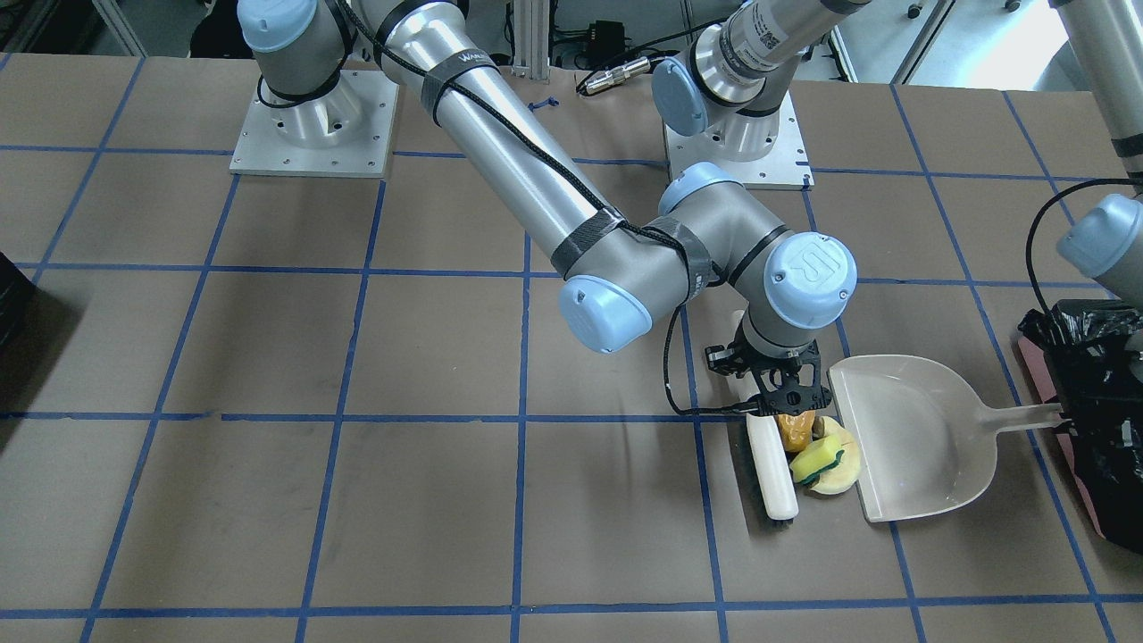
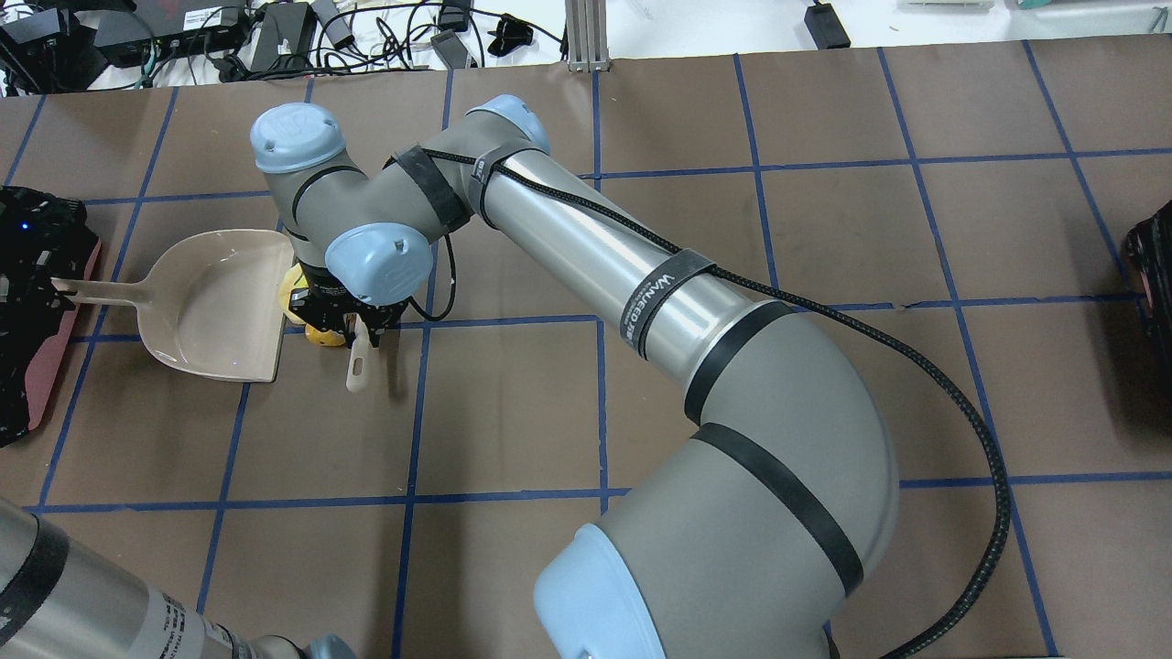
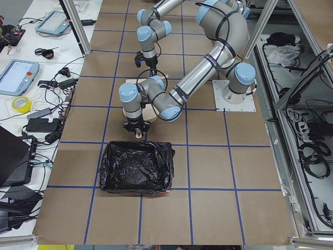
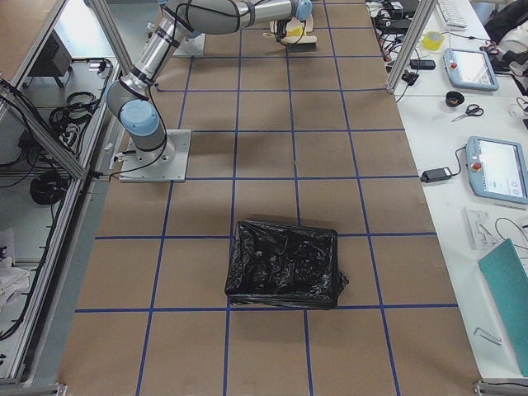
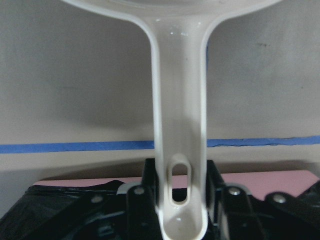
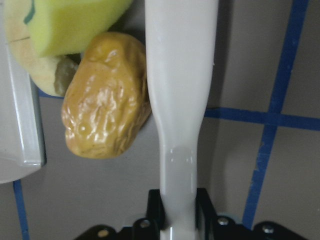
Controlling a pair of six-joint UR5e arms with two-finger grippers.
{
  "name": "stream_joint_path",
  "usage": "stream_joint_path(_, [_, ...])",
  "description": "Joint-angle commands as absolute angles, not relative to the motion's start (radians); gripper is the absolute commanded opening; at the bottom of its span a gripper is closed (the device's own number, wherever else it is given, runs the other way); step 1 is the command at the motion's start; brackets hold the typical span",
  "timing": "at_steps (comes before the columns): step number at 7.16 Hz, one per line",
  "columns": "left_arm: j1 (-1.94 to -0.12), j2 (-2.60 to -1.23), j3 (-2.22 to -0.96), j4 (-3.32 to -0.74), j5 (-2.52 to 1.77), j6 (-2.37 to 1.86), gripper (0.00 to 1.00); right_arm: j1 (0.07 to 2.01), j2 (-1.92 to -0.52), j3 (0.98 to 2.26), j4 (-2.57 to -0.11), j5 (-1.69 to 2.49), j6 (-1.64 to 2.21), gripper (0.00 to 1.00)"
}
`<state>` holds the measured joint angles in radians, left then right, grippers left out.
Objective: Sweep and dump trash in nearest bin
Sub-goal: 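Lower the brush with the right gripper behind the sponge and paper ball, then sweep the paper ball and sponge into the dustpan with the brush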
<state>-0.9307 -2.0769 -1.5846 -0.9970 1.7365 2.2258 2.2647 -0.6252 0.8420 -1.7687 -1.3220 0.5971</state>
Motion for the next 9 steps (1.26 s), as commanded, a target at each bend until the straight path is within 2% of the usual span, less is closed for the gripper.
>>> stream_joint_path(1, [-0.946, -2.077, -1.585, -0.985, 1.747, 2.235, 0.00, 2.269, -0.611, 0.787, -1.798, -1.244, 0.636, 0.00])
stream_joint_path(3, [-0.946, -2.077, -1.585, -0.985, 1.747, 2.235, 0.00, 2.275, -0.545, 0.711, -1.799, -1.226, 0.672, 0.00])
stream_joint_path(9, [-0.946, -2.082, -1.583, -0.985, 1.747, 2.235, 0.00, 2.313, -0.525, 0.674, -1.882, -1.112, 0.733, 0.00])
